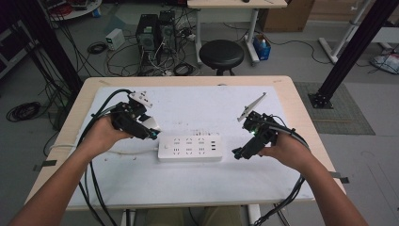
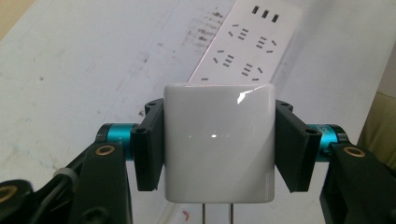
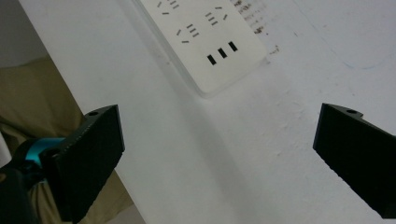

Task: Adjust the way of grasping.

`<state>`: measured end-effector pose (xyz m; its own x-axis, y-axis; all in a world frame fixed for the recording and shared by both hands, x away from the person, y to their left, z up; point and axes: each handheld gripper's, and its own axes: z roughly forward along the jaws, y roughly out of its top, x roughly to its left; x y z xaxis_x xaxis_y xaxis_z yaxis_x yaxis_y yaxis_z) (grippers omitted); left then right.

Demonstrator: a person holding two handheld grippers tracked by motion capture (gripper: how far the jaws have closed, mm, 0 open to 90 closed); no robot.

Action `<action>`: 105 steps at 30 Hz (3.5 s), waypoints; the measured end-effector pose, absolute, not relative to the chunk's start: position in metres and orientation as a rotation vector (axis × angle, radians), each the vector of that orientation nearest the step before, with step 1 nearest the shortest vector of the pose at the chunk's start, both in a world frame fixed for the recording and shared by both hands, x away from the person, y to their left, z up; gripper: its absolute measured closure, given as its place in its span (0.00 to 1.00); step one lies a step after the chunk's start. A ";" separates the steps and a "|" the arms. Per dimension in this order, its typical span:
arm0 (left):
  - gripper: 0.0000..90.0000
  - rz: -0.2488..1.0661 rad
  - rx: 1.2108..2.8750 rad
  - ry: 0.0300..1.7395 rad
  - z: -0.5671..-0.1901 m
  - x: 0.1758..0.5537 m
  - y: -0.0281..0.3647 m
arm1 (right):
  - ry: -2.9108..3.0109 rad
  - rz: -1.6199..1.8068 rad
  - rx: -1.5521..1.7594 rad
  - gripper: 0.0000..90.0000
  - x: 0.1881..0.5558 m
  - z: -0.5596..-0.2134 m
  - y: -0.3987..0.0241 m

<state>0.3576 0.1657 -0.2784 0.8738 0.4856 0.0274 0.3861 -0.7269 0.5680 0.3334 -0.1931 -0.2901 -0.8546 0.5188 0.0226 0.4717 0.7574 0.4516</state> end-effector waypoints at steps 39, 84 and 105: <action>0.47 0.278 2.488 0.137 -0.291 0.333 0.075 | 2.797 1.721 1.438 0.01 0.348 -0.325 -0.150; 0.47 0.356 2.478 0.033 -0.300 0.330 0.053 | 2.750 1.990 1.798 0.65 0.363 -0.362 -0.144; 0.23 0.225 2.601 0.375 -0.312 0.347 0.106 | 2.683 1.652 1.607 0.69 0.365 -0.358 -0.169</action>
<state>0.3467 0.1061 -0.3122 0.9485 0.3039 0.0890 0.2217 -0.8379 0.4988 0.3650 -0.1690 -0.3582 -0.5258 0.4830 0.7002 0.8427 0.1836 0.5061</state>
